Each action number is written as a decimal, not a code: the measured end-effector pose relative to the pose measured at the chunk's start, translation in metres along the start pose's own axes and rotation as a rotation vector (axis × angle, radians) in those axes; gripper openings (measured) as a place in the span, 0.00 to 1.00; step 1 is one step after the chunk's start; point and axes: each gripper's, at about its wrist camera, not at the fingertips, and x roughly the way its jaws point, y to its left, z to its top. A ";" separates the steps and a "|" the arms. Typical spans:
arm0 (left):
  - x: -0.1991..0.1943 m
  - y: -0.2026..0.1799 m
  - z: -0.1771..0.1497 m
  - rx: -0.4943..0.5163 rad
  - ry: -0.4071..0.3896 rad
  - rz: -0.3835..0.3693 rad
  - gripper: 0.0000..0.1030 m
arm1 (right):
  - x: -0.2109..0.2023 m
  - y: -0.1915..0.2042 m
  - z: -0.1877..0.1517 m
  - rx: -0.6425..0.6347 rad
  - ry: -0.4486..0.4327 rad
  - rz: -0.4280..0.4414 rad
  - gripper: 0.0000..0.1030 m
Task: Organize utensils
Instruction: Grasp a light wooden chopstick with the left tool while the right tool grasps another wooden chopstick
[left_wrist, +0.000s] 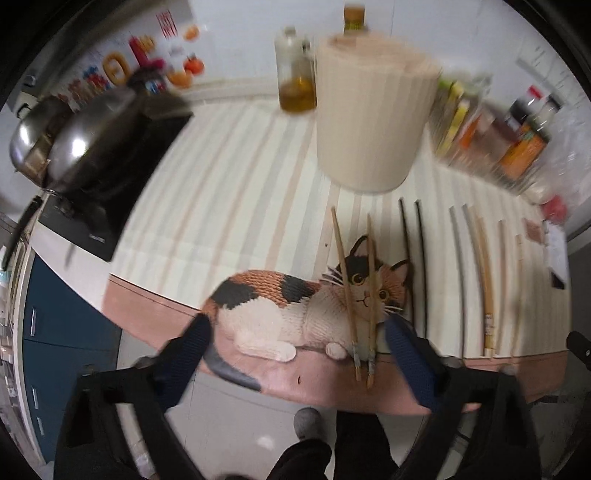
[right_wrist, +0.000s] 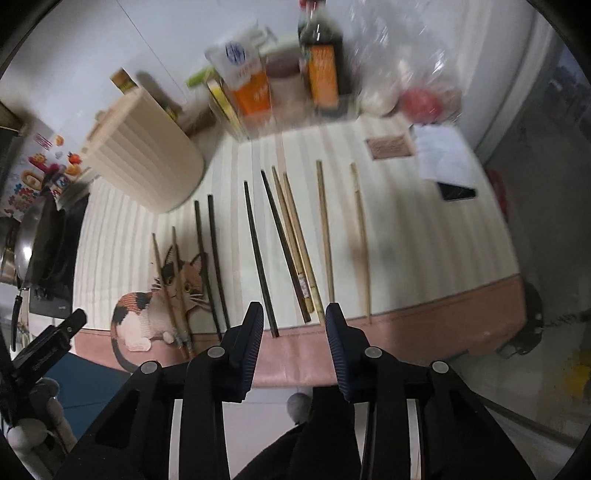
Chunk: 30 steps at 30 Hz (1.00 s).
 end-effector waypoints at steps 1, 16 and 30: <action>0.018 -0.004 0.004 -0.004 0.041 0.003 0.72 | 0.009 -0.002 0.004 0.000 0.014 0.004 0.36; 0.141 -0.034 0.048 -0.035 0.231 0.053 0.60 | 0.158 -0.036 0.107 0.043 0.180 -0.033 0.36; 0.162 -0.035 0.048 -0.011 0.212 0.029 0.05 | 0.196 0.001 0.128 -0.132 0.182 -0.172 0.08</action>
